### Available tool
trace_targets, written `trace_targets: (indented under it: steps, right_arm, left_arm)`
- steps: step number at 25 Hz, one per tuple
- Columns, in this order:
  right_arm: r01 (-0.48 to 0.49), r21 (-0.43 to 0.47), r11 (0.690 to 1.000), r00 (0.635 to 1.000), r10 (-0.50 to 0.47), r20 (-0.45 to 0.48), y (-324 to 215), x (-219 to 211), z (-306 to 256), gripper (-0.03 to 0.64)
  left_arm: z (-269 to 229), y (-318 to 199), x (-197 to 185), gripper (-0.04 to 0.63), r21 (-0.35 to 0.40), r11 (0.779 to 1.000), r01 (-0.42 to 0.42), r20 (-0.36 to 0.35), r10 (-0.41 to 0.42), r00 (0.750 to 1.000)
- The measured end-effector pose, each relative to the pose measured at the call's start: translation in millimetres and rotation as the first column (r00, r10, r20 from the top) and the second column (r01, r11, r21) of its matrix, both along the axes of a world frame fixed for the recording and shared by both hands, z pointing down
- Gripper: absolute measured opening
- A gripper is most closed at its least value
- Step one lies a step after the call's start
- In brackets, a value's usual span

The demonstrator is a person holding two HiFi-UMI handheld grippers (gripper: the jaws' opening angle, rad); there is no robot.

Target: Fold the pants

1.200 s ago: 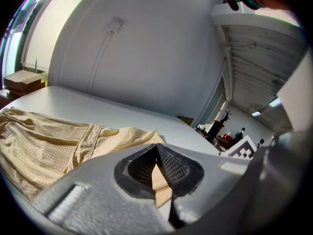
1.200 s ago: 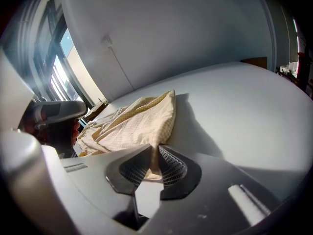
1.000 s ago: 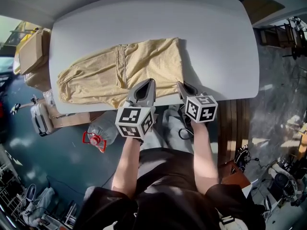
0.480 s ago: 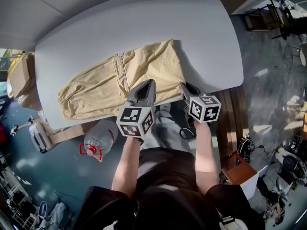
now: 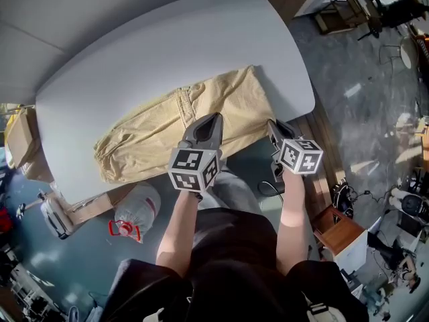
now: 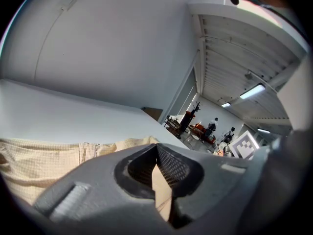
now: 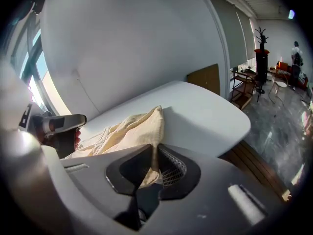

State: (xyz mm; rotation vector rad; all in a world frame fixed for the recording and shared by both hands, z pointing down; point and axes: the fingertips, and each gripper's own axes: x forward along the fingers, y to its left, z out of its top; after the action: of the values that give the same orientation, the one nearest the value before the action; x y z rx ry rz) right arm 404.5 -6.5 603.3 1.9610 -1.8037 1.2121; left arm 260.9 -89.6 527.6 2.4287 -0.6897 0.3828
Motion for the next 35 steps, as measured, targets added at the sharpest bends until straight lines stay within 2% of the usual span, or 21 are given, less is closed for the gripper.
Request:
trace_targets:
  steps: [5,11,17,27,35]
  right_arm:
    - [-0.027,0.005,1.000,1.000,0.027,-0.011,3,4,0,0.044]
    - [-0.011,0.058,0.998,0.999,0.014,-0.041,-6,-3,-28,0.041]
    - [0.063,0.118,0.991,0.993,-0.050,-0.108,-18,-24,-72,0.041]
    - [0.209,0.201,0.957,0.959,-0.161,-0.232,-41,-81,-144,0.041]
    - [0.306,0.242,0.921,0.926,-0.229,-0.300,-59,-130,-185,0.041]
  left_arm:
    - [4,1,-9,0.005,-0.010,1.000,-0.003,0.002,0.003,1.000]
    - [-16,-1,-26,0.005,0.010,1.000,0.020,-0.023,-0.019,1.000]
    - [-31,-6,-60,0.005,0.021,0.996,0.084,-0.067,-0.082,0.994]
    - [-51,-12,-117,0.005,0.049,0.984,0.170,-0.104,-0.164,0.981]
    - [-64,-19,-181,0.005,0.061,0.961,0.271,-0.118,-0.263,0.958]
